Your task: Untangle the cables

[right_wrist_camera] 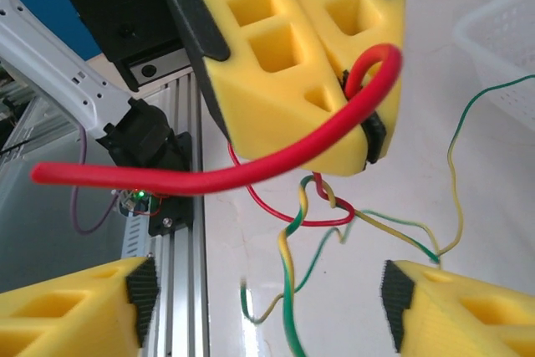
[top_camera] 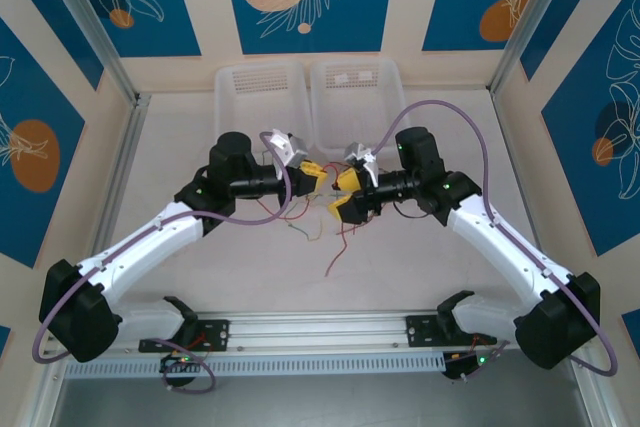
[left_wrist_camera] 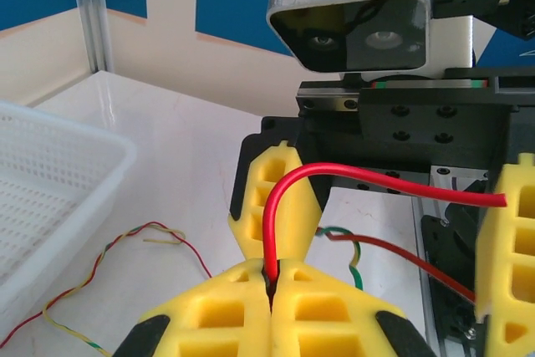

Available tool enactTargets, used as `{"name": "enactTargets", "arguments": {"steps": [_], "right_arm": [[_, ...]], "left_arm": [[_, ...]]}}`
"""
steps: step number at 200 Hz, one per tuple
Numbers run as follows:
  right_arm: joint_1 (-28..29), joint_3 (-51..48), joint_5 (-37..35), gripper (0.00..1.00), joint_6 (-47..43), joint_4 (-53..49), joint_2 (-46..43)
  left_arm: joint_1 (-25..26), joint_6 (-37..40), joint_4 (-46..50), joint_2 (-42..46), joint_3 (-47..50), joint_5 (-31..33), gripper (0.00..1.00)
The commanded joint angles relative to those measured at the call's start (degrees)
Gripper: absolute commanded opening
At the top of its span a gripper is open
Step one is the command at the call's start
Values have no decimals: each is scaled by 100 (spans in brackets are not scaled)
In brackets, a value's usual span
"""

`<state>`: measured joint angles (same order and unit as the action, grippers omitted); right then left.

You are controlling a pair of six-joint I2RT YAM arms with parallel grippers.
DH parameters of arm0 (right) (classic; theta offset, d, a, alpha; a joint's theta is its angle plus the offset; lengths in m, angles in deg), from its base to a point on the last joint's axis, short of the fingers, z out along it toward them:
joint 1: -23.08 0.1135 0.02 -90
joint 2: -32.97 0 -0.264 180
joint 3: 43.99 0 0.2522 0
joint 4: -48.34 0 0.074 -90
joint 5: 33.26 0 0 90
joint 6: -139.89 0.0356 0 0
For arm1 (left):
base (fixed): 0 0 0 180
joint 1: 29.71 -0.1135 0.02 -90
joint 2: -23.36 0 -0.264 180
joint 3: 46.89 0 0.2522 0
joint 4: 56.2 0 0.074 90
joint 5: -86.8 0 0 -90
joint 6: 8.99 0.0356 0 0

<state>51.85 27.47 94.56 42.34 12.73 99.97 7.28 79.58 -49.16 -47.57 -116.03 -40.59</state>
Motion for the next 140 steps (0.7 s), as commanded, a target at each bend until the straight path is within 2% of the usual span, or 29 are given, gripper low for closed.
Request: {"name": "enactTargets", "arguments": {"steps": [1, 21, 33, 45, 68, 91, 119, 140], "right_arm": [[117, 59, -290, 58, -89, -58, 126], [154, 90, -314, 15, -204, -25, 211], [189, 119, -515, 5, -178, -39, 254], [186, 58, -719, 0, -129, 17, 269], [125, -166, -1281, 0, 182, 254, 279], [109, -434, -1447, 0, 377, 422, 259], [504, -537, -1571, 0, 312, 202, 427], [731, -608, -1664, 0, 424, 119, 682]], "left_arm": [[6, -99, -268, 113, -18, -34, 0], [1, -165, -373, 122, 18, 163, 0], [1, -245, -380, 169, 31, 375, 0], [-22, -299, -378, 239, 72, 663, 0], [-227, -543, -508, 415, 275, 1234, 0], [-536, -896, -696, 582, 545, 1886, 0], [-777, -1076, -509, 668, 692, 2904, 0], [-1044, -1142, -437, 669, 721, 3023, 0]]}}
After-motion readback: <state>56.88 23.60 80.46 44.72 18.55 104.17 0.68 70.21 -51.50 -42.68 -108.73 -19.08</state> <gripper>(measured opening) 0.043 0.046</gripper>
